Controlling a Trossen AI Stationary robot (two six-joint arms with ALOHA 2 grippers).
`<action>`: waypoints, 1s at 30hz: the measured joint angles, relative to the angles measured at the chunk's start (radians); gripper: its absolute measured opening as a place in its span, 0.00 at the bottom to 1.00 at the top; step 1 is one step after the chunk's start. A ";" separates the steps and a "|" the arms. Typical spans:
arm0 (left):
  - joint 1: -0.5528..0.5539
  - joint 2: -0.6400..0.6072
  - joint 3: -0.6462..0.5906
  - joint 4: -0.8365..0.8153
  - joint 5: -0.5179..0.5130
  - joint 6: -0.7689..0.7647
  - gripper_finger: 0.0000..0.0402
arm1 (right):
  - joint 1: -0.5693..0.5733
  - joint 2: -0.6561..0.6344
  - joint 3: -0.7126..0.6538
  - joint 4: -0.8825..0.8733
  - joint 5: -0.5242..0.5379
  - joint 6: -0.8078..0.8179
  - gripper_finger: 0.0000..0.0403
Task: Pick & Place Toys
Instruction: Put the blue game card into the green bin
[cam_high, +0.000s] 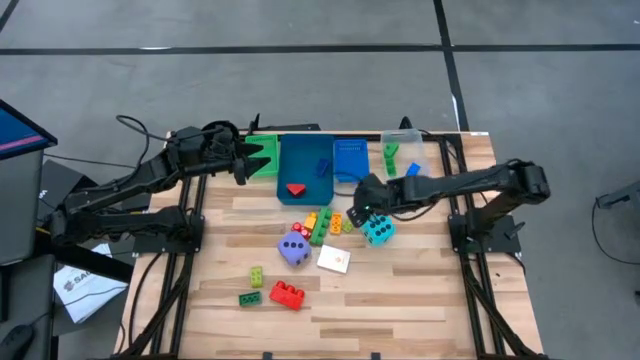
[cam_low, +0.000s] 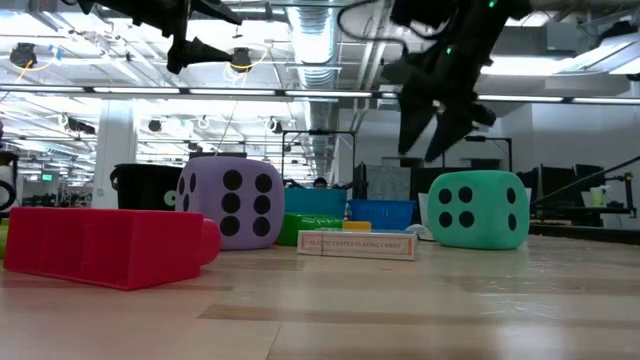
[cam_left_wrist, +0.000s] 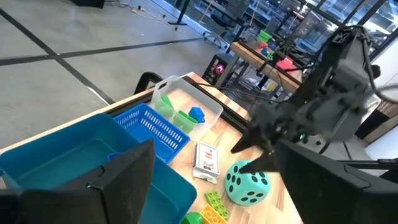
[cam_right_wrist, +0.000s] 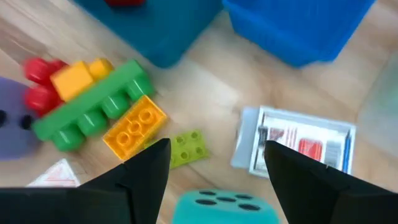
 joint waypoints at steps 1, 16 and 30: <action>0.000 0.000 0.000 0.000 0.000 0.000 0.81 | -0.001 0.021 0.001 0.006 -0.013 0.015 0.63; 0.000 0.000 0.000 -0.004 0.015 0.000 0.81 | 0.014 0.180 0.025 -0.070 -0.419 0.036 0.63; 0.000 0.000 0.000 -0.003 0.015 0.045 0.81 | 0.050 0.079 0.026 -0.135 -0.208 0.109 0.63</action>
